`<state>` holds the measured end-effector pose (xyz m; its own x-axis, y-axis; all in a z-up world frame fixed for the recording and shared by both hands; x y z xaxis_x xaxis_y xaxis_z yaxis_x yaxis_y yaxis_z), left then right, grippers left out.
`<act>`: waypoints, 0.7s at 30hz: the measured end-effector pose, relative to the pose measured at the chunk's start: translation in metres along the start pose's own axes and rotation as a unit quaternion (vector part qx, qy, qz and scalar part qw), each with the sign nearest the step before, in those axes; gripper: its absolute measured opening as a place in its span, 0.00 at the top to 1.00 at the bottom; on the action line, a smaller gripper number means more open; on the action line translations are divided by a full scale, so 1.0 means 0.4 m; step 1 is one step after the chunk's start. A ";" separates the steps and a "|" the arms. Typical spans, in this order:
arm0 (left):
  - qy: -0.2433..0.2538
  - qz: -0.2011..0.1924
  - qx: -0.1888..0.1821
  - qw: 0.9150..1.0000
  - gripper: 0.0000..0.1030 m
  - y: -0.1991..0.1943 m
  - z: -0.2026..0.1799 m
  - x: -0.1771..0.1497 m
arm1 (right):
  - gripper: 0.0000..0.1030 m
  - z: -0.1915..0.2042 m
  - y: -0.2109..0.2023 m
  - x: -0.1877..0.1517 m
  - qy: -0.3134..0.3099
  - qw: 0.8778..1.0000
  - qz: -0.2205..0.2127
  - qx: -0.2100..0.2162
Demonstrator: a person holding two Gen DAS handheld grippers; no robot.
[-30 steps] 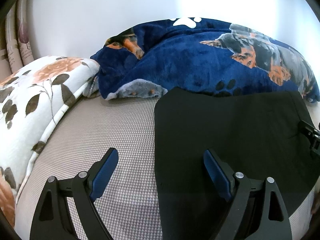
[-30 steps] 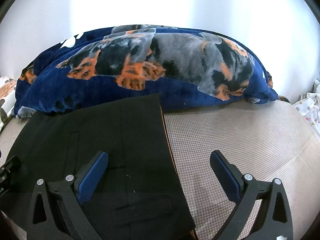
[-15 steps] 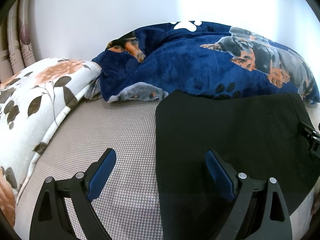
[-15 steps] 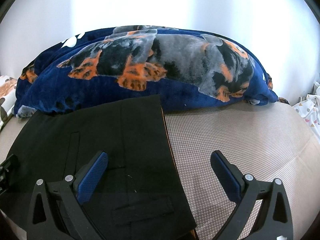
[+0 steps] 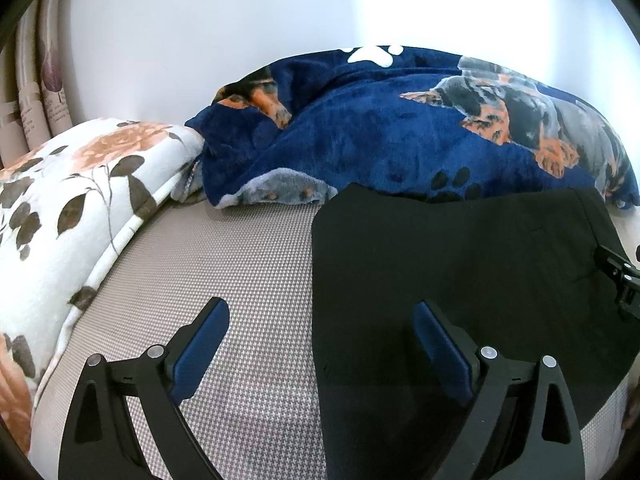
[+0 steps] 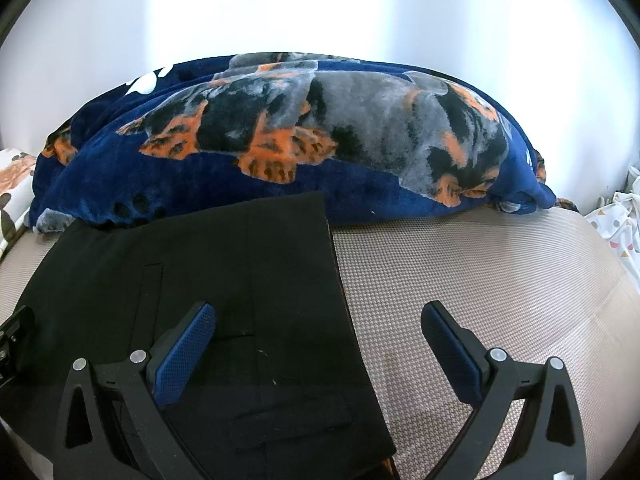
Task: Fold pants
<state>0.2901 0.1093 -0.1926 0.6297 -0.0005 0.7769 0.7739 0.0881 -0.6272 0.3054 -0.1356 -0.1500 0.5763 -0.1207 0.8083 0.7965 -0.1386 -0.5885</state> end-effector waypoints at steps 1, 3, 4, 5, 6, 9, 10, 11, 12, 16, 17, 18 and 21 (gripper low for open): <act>0.000 0.000 0.000 1.000 0.09 0.000 0.000 0.000 | 0.01 0.000 0.001 0.000 -0.001 1.000 0.001 0.000; 0.000 0.000 0.000 1.000 0.08 0.000 0.000 0.000 | 0.01 0.000 0.001 0.000 -0.002 1.000 0.001 0.000; 0.000 0.000 0.000 1.000 0.08 0.000 0.000 0.001 | 0.01 0.000 0.002 0.000 -0.003 1.000 0.002 0.001; 0.000 -0.001 0.000 1.000 0.08 0.000 0.001 0.002 | 0.01 0.000 0.001 0.000 -0.003 1.000 0.001 0.000; 0.000 -0.001 0.000 1.000 0.08 -0.002 0.000 0.000 | 0.01 0.000 0.001 0.000 -0.003 1.000 0.001 0.001; 0.000 -0.001 0.000 1.000 0.08 -0.002 0.000 0.000 | 0.01 0.000 0.002 0.000 -0.003 1.000 0.001 0.001; 0.000 -0.001 0.000 1.000 0.08 -0.002 -0.001 0.000 | 0.01 0.000 0.002 0.000 -0.004 1.000 0.001 0.002; 0.000 -0.001 0.000 1.000 0.08 -0.002 -0.001 0.000 | 0.01 0.000 0.003 0.000 -0.004 1.000 0.001 0.002; 0.000 -0.001 0.000 1.000 0.08 -0.002 0.000 0.000 | 0.01 0.000 0.002 0.000 -0.004 1.000 0.001 0.002; 0.000 -0.001 0.000 1.000 0.08 -0.003 0.000 0.001 | 0.01 0.000 0.003 -0.001 -0.004 1.000 0.001 0.002; 0.000 -0.001 0.000 1.000 0.08 -0.003 -0.001 0.000 | 0.01 0.000 0.004 0.000 -0.005 1.000 0.001 0.002; 0.000 -0.001 0.001 1.000 0.08 -0.004 -0.001 0.000 | 0.01 0.000 0.005 0.000 -0.005 1.000 0.001 0.002; 0.000 -0.001 0.000 1.000 0.08 -0.004 -0.002 -0.001 | 0.01 0.000 0.002 -0.002 -0.005 1.000 0.000 0.002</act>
<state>0.2887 0.1084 -0.1919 0.6277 -0.0009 0.7784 0.7754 0.0890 -0.6252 0.3057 -0.1358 -0.1512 0.5784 -0.1116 0.8081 0.7970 -0.1338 -0.5890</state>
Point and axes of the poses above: each gripper's, at about its wrist camera, not at the fingertips, and y roughly the way its jaws point, z to its left, x to its top, the point moved 2 cm from there along y, roughly the way its jaws point, and after that the axes turned 1 degree about x, right-handed, at the moved point
